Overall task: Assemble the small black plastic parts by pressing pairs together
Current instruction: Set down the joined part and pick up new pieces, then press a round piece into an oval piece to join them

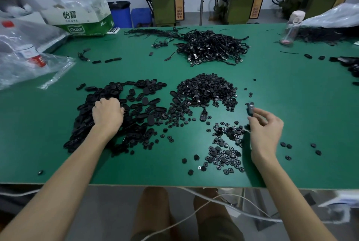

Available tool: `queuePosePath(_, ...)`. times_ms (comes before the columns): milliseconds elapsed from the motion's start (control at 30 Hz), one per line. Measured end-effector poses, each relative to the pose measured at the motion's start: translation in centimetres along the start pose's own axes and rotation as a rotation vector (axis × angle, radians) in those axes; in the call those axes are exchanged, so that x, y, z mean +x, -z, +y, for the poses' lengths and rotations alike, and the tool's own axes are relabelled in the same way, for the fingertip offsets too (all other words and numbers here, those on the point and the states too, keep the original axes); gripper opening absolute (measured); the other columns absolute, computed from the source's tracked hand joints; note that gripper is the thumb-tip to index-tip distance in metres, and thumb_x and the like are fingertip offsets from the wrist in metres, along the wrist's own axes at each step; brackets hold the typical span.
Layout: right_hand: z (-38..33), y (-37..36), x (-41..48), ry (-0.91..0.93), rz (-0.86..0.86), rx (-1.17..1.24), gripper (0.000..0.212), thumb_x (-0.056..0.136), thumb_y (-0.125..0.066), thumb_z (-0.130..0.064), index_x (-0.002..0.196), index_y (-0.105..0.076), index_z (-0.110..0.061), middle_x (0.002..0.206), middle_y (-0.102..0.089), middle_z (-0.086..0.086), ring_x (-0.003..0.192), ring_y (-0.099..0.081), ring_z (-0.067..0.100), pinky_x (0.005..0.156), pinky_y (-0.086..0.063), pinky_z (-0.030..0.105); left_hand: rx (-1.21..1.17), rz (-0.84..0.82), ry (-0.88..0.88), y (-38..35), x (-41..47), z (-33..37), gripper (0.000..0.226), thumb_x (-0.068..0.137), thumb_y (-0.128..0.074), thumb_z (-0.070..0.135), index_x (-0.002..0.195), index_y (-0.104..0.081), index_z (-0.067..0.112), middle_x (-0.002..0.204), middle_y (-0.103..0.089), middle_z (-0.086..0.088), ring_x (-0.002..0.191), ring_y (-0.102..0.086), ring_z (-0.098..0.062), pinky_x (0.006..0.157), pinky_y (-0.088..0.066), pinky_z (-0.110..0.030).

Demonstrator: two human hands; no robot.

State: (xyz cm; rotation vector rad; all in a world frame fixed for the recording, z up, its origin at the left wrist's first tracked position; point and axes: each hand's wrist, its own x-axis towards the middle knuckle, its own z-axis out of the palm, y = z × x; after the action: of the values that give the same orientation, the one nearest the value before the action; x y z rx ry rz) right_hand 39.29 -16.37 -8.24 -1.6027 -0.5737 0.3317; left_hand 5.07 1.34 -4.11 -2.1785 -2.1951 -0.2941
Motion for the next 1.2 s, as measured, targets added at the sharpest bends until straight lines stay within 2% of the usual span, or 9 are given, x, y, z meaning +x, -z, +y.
queuePosePath(67, -0.3, 0.1, -0.4, 0.061, -0.02, -0.046, 0.027, 0.095, -0.061, -0.008, 0.116, -0.071, -0.021, 0.13, -0.054, 0.002, 0.108, -0.065, 0.011, 0.091, -0.055, 0.023, -0.032, 0.059, -0.028, -0.1, -0.1, 0.0, 0.029, 0.102, -0.063, 0.013, 0.077, -0.054, 0.003, 0.095, -0.064, -0.026, 0.097, -0.058, -0.044, 0.08, -0.045, -0.048)
queuePosePath(100, -0.5, 0.1, -0.7, 0.116, -0.059, -0.099, 0.023, 0.096, -0.063, -0.013, 0.114, -0.071, -0.024, 0.126, -0.052, 0.0, 0.11, -0.063, 0.012, 0.088, -0.052, 0.019, -0.04, 0.081, -0.015, -0.1, 0.0, 0.0, 0.021, 0.102, -0.062, 0.011, 0.084, -0.061, 0.001, 0.1, -0.064, -0.026, 0.101, -0.057, -0.045, 0.084, -0.043, -0.05)
queuePosePath(200, -1.0, -0.5, -1.4, 0.308, -0.263, -0.375, 0.015, 0.092, -0.073, -0.033, 0.107, -0.073, -0.03, 0.119, -0.052, -0.008, 0.121, -0.04, 0.011, 0.105, -0.036, 0.034, -0.034, 0.122, 0.064, 0.0, -0.1, 0.3, 0.019, 0.104, -0.06, 0.017, 0.109, -0.069, 0.001, 0.132, -0.052, -0.027, 0.125, -0.043, -0.047, 0.105, -0.031, -0.058)
queuePosePath(333, -1.2, -1.3, -1.8, 0.378, -0.43, -0.643, 0.021, 0.086, -0.076, -0.047, 0.103, -0.077, -0.035, 0.118, -0.051, -0.01, 0.12, -0.032, 0.016, 0.096, -0.021, 0.033, -0.187, 0.261, -0.075, 0.6, -1.4, 2.0, 0.021, 0.102, -0.063, 0.022, 0.113, -0.072, 0.007, 0.128, -0.057, -0.015, 0.12, -0.047, -0.035, 0.104, -0.035, -0.049)
queuePosePath(433, -1.0, -1.4, -1.7, 0.386, -0.443, -0.637, 0.012, 0.088, -0.075, -0.046, 0.095, -0.076, -0.036, 0.108, -0.053, -0.009, 0.112, -0.035, 0.016, 0.089, -0.019, 0.032, -0.762, -0.036, -0.222, 1.8, -4.2, 5.7, 0.011, 0.1, -0.064, 0.017, 0.109, -0.07, 0.013, 0.099, -0.071, -0.004, 0.083, -0.07, -0.016, 0.072, -0.054, -0.02)
queuePosePath(500, -0.9, -1.6, -1.5, 0.393, -0.453, -0.635, 0.008, 0.089, -0.075, -0.044, 0.09, -0.074, -0.036, 0.103, -0.054, -0.009, 0.107, -0.035, 0.014, 0.085, -0.018, 0.031, -0.996, -0.257, -0.345, 1.7, -6.3, 8.5, 0.006, 0.099, -0.065, 0.013, 0.102, -0.069, 0.017, 0.085, -0.073, -0.004, 0.07, -0.073, -0.014, 0.062, -0.057, -0.022)
queuePosePath(633, -0.7, -1.8, -1.5, 0.432, -0.449, -0.673, 0.01, 0.091, -0.073, -0.041, 0.093, -0.076, -0.032, 0.098, -0.052, -0.011, 0.101, -0.032, 0.012, 0.078, -0.015, 0.029, -1.239, -0.432, -0.442, -0.3, -9.4, 13.7, 0.01, 0.097, -0.069, 0.005, 0.107, -0.071, 0.007, 0.087, -0.074, -0.011, 0.067, -0.071, -0.017, 0.061, -0.058, -0.026)
queuePosePath(900, -0.4, -1.7, -1.4, 0.509, -0.416, -0.63, 0.012, 0.098, -0.068, -0.021, 0.102, -0.079, -0.024, 0.105, -0.063, -0.006, 0.097, -0.037, 0.013, 0.082, -0.023, 0.03, -1.46, -0.488, -0.325, -3.2, -10.3, 15.5, 0.021, 0.097, -0.067, -0.001, 0.106, -0.073, 0.016, 0.082, -0.078, -0.006, 0.075, -0.073, -0.017, 0.071, -0.059, -0.024)
queuePosePath(1200, -0.8, -1.8, -1.7, 0.469, -0.41, -0.635, 0.012, 0.098, -0.067, -0.015, 0.107, -0.075, -0.016, 0.105, -0.065, 0.002, 0.103, -0.053, 0.023, 0.092, -0.042, 0.038, -1.511, -0.504, -0.335, -3.5, -10.3, 15.1, 0.023, 0.097, -0.068, 0.001, 0.109, -0.073, 0.019, 0.084, -0.078, -0.009, 0.075, -0.074, -0.019, 0.076, -0.06, -0.025)
